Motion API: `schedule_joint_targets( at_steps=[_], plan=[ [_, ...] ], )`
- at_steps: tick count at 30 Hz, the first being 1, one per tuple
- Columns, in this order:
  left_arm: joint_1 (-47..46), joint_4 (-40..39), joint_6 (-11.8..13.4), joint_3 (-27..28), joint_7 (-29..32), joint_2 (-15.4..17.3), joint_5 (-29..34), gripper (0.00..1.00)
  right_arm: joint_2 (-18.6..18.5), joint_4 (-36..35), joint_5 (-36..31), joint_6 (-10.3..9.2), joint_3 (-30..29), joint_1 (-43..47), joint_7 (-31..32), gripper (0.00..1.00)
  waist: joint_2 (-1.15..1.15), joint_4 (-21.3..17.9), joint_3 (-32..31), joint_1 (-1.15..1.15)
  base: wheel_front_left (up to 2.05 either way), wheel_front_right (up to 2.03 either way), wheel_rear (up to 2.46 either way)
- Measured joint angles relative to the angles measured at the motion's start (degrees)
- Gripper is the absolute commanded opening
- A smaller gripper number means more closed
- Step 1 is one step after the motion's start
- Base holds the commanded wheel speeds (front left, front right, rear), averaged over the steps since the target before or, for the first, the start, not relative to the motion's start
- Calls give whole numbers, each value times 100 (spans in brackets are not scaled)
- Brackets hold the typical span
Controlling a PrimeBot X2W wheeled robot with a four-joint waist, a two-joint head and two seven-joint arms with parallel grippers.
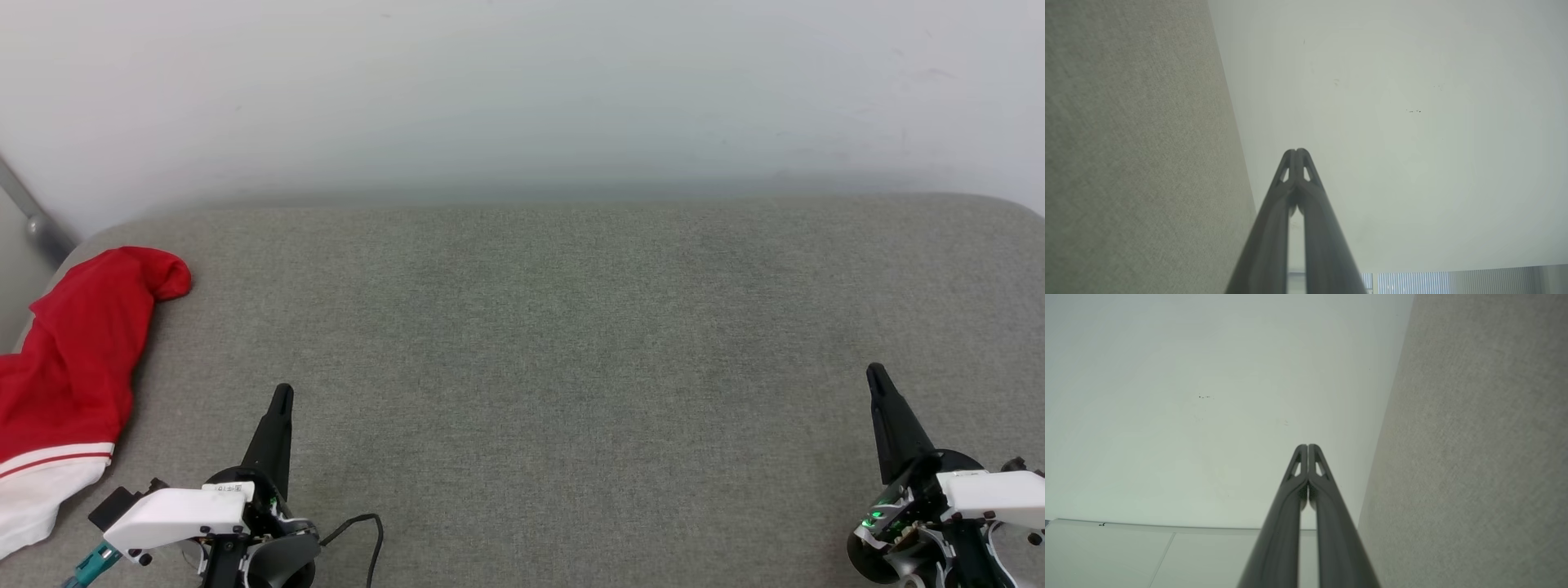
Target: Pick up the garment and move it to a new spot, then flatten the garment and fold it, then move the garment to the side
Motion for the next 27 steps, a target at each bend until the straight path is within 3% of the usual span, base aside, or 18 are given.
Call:
schedule_joint_targets(
  at_steps=[27],
  plan=[
    [-1,0,0,0,0,0,0,0,0,0,0,-1,-1,0,0,0,0,0,0,0,0,0,0]
  ],
)
